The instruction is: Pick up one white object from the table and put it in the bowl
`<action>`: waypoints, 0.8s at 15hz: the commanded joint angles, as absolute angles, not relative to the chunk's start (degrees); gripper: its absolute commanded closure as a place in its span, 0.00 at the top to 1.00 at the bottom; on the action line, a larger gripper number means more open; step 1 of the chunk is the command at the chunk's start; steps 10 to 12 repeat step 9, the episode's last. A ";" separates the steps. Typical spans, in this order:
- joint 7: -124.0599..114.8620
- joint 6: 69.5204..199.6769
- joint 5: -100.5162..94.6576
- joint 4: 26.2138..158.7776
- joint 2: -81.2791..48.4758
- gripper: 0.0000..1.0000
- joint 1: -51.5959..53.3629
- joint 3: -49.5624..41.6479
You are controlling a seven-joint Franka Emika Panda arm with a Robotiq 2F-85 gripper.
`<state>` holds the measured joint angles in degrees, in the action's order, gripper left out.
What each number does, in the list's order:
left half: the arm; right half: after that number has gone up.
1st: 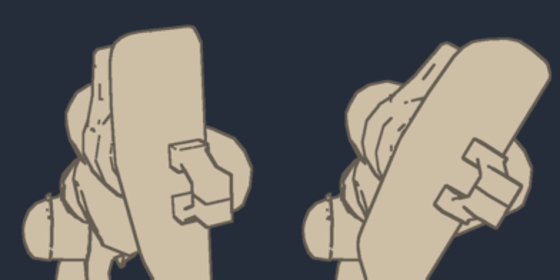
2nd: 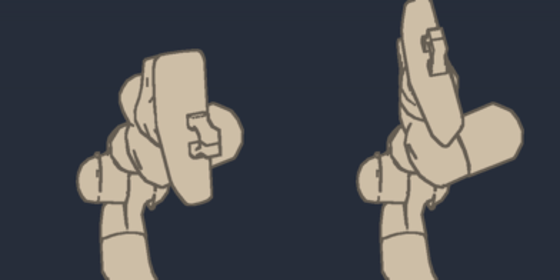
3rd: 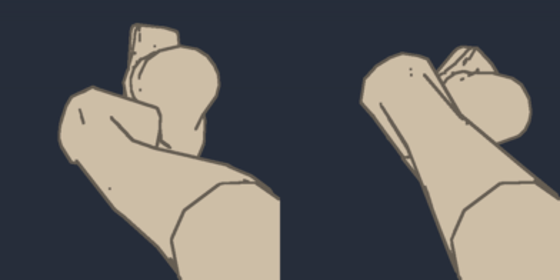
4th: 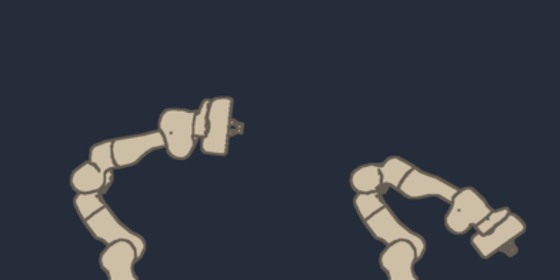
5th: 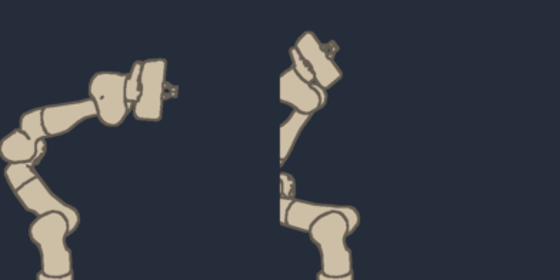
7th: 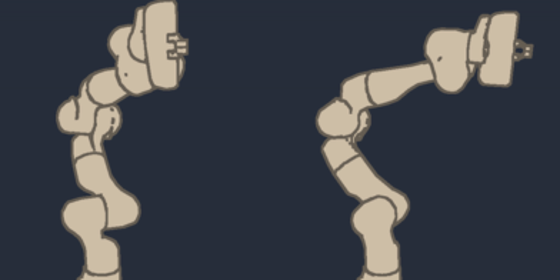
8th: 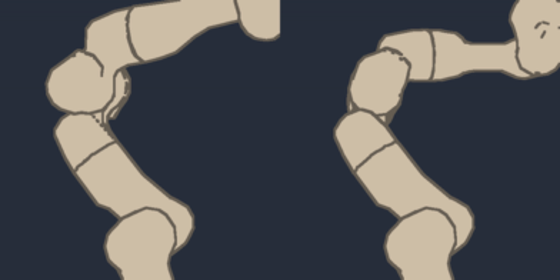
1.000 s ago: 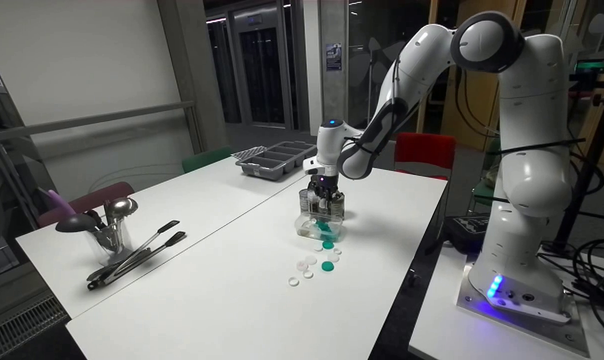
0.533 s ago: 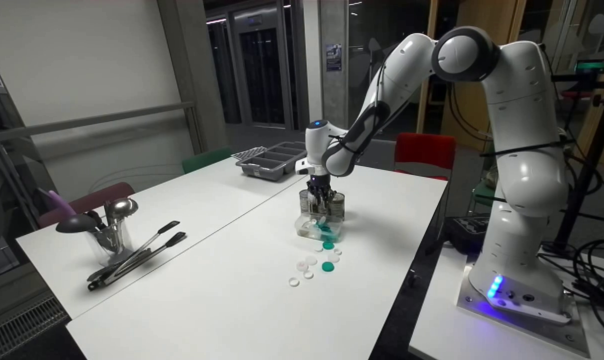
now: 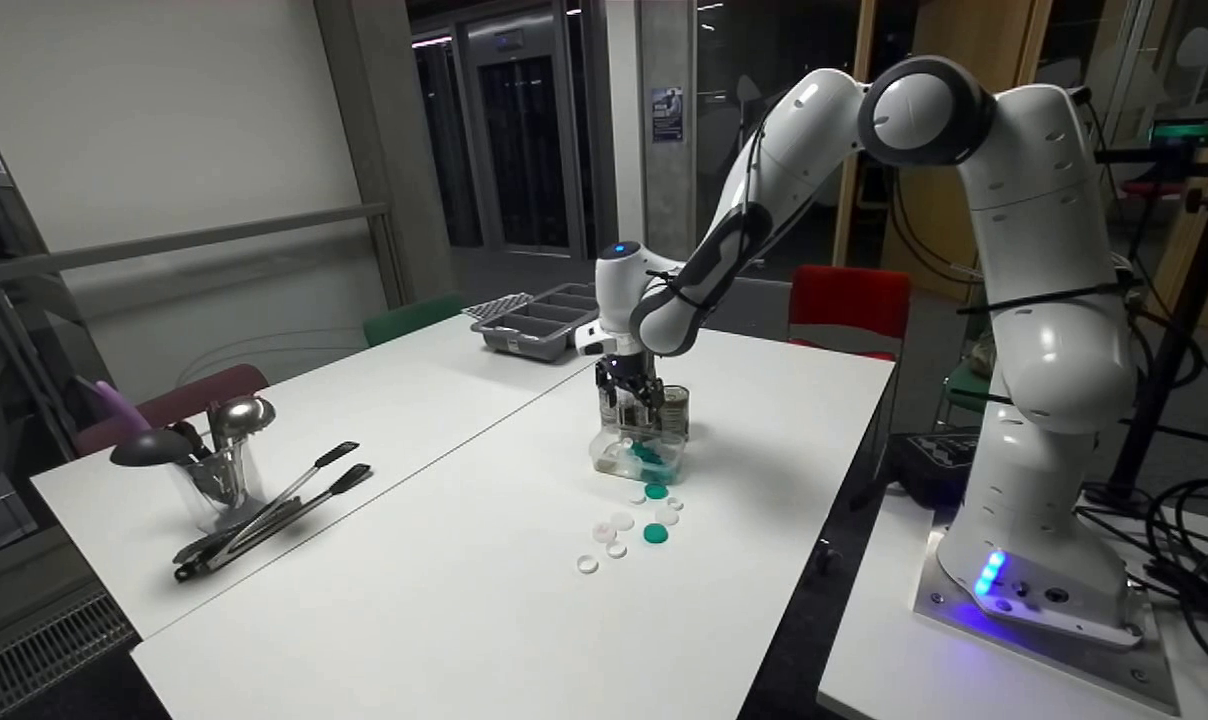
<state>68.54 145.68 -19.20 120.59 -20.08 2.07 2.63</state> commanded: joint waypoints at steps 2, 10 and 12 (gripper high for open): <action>82.13 144.71 -9.36 123.52 -16.45 1.00 0.15 11.78; 82.51 145.50 -7.12 121.38 -19.70 1.00 2.71 12.45; 82.51 145.50 -7.12 121.38 -19.70 1.00 2.71 12.45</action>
